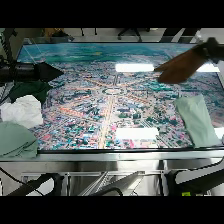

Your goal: Fold the shirts.

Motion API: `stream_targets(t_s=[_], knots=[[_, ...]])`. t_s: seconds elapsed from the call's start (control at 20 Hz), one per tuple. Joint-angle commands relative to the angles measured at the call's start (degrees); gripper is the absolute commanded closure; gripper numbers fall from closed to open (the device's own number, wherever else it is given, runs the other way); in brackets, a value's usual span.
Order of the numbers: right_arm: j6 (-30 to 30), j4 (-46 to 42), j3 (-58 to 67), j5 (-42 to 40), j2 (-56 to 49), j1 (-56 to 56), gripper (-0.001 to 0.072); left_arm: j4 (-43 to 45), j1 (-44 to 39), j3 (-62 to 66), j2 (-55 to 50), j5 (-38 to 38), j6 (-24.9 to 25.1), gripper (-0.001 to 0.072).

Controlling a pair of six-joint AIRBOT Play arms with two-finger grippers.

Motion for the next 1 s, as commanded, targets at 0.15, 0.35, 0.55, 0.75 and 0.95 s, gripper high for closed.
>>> stream_targets(t_s=[0.15, 0.35, 0.55, 0.75, 0.95], knots=[[10.62, -8.85, 0.44, 15.67, 2.14, -13.33, 0.0698, 0.0, 0.04, 0.0, 0.0, -0.26, 0.74, 0.0693], [14.62, -13.53, 0.44, 24.44, 4.59, -16.13, 0.0698, 0.0, 0.04, 0.0, 0.0, -0.33, 1.31, 0.0693], [20.65, -23.67, 0.35, 33.11, 6.4, -17.35, 0.0697, 0.02, 0.04, 0.0, 0.0, -0.79, 1.7, 0.0693], [25.77, -28.65, -2.54, 32.89, 7.76, -17.64, 0.0696, 0.02, 0.04, 0.0, 0.0, -1.16, 2.19, 0.0693], [28.26, -30.51, -9.97, 32.92, 8.41, -17.64, 0.0689, 0.02, 0.04, 0.0, 0.0, -1.84, 2.19, 0.0693]])
